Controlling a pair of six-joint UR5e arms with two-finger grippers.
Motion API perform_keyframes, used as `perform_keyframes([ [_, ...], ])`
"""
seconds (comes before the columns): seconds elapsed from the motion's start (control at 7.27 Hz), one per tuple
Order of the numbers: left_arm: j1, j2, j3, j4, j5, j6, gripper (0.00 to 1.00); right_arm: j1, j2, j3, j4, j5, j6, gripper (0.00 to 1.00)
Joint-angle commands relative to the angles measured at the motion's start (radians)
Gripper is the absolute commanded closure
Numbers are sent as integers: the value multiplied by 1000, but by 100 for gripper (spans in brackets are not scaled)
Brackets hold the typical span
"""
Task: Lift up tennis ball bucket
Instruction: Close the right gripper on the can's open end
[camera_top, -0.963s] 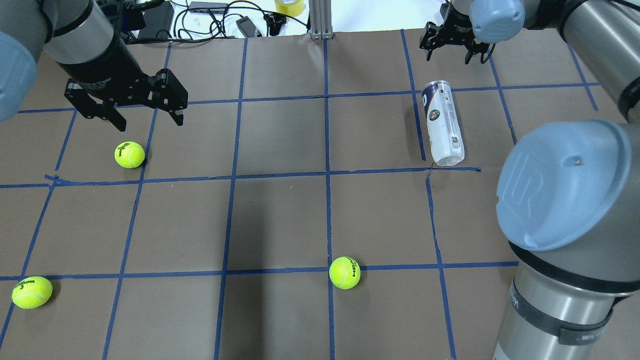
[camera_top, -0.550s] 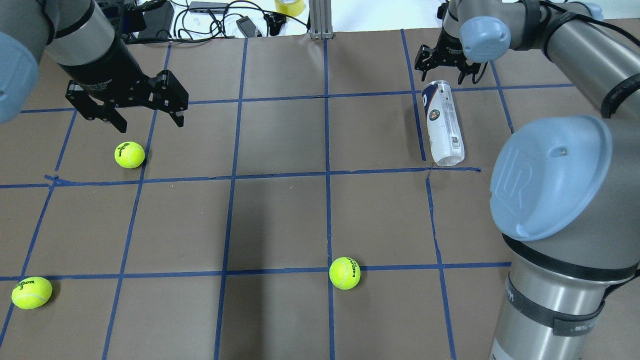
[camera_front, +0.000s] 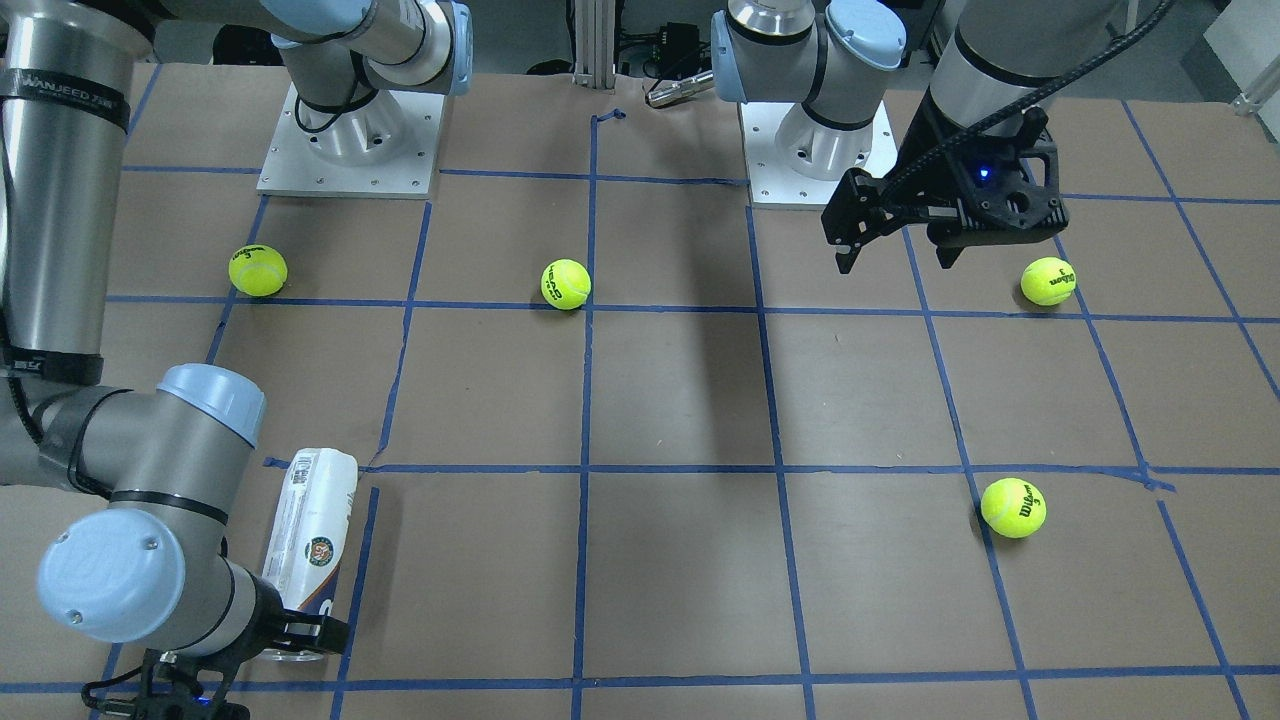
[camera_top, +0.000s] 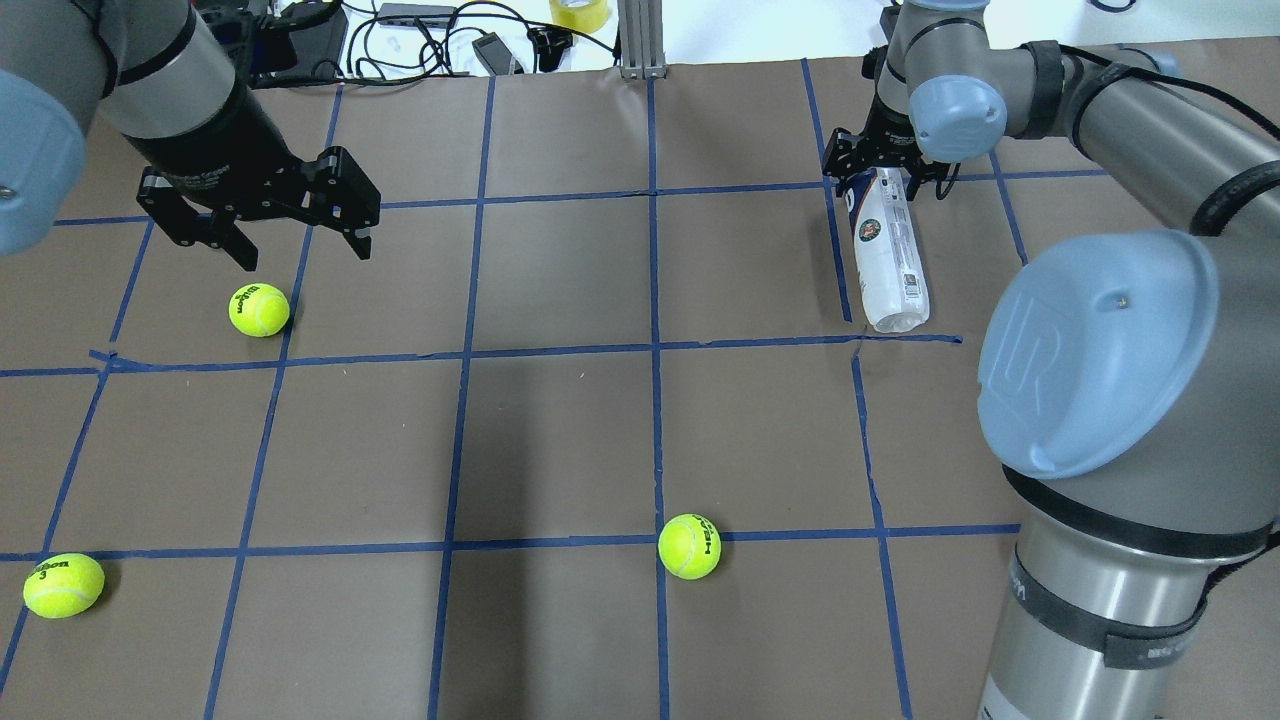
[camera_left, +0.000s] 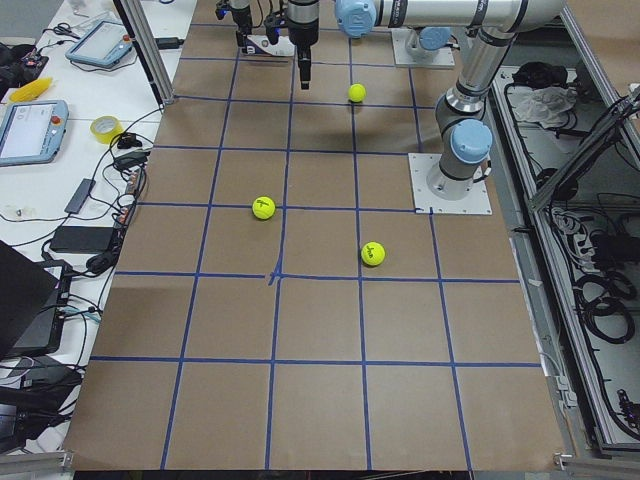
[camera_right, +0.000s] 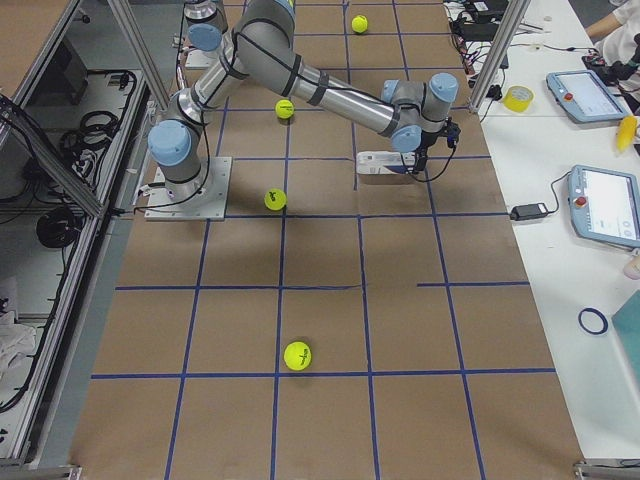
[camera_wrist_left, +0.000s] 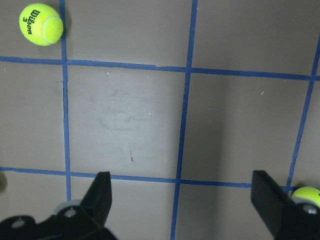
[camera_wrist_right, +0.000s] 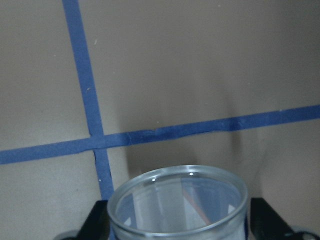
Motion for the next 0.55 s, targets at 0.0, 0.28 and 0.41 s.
perform_keyframes([
  [0.0,0,0,1,0,0,-2,0,0,-4,8,-41,4,-31,19],
  [0.28,0,1,1,0,2,-2,0,0,-25,31,-40,18,-111,44],
  [0.41,0,1,1,0,2,-2,0,10,-65,48,-40,22,-102,46],
])
